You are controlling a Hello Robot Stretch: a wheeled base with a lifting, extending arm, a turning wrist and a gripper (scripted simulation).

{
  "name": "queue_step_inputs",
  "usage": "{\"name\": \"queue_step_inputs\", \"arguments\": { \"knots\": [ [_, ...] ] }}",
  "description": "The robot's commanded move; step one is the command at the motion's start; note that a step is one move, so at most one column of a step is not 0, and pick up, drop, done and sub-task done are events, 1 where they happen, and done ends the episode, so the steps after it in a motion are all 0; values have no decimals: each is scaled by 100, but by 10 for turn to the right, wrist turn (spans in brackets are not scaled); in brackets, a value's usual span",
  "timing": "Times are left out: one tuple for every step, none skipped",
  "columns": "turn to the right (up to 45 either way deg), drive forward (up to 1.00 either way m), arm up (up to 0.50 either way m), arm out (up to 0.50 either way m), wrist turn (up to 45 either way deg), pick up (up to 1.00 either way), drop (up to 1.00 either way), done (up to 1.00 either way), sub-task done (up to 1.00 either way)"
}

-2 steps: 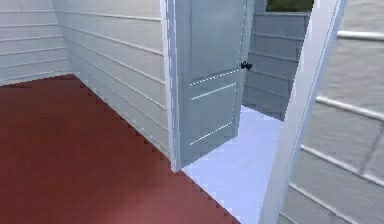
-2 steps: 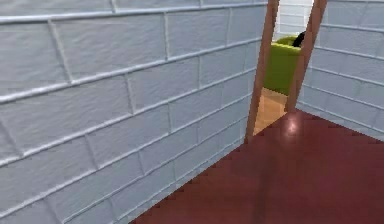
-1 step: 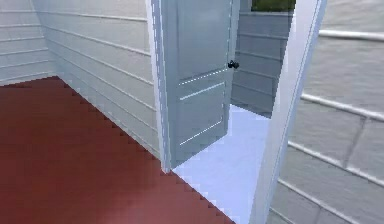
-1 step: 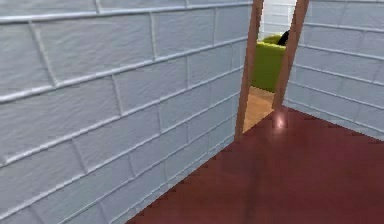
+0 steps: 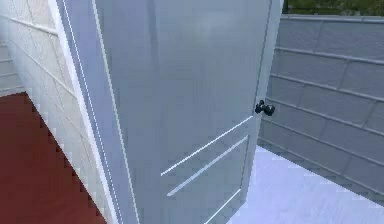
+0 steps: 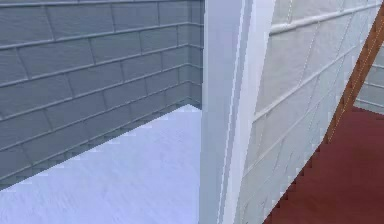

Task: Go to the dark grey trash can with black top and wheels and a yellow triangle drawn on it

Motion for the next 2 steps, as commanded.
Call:
{"name": "queue_step_inputs", "arguments": {
  "knots": [
    [240,0,0,0,0,0,0,0,0],
    [0,5,0,0,0,0,0,0,0]
  ]
}}
